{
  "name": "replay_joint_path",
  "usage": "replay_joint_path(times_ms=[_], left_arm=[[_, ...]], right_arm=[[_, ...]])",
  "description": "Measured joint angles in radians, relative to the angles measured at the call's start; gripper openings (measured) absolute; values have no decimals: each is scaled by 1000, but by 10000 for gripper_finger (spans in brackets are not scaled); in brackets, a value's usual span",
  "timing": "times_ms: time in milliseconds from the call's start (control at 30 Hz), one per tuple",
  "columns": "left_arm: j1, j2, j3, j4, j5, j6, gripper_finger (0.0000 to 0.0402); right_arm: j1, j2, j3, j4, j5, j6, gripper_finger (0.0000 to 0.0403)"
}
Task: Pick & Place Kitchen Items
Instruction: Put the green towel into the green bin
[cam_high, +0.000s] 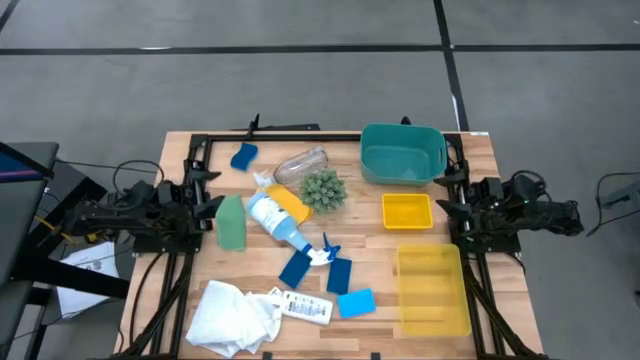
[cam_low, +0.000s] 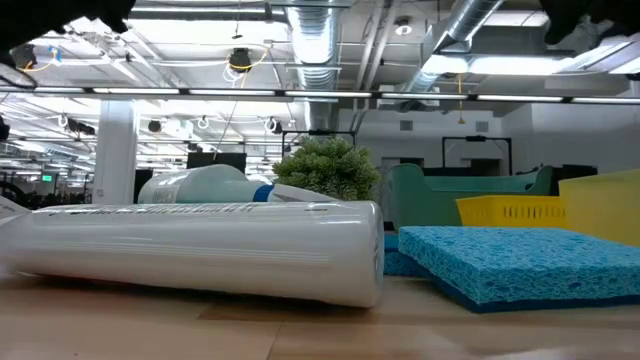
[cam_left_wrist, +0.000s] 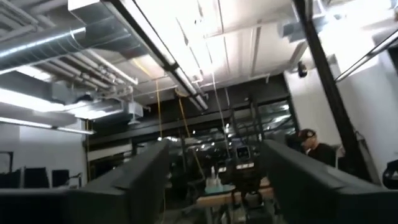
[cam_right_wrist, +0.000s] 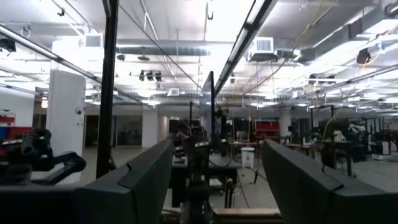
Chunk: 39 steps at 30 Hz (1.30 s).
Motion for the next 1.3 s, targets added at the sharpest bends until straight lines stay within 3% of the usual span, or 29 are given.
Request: replay_joint_path(times_ms=[167,367,433,500,567,600,767,867,1000,1300], left_arm=[[-17,215,119,2,-15,-22,336],[-116,499,253,-38,-60,101,331],[-154,566,313,-166,-209,181,326],[-182,608,397,-356,-424,209,325],[-197,642,494,-570,-586,152,327],[-201,655,540,-700,-619,97,329],[-205,716,735,-1276,-588,-217,339],[-197,736,777,-1493,-512,-376,339],[-192,738,778,-1643,-346,-505,332],[-192,737,721,-1754,-238,-678,309]], right_arm=[[-3,0,48,2,0,-26,240],[-3,0,39,-58,-12,20,240],[-3,0,26,-64,-25,52,240],[-2,0,21,-57,-37,79,240],[-1,0,21,-53,-49,103,240],[-1,0,21,-54,-55,110,240],[24,0,21,-55,-57,117,240],[55,0,21,-54,-57,114,240],[95,0,21,-42,-57,98,240],[153,0,21,-1,-56,53,240]])
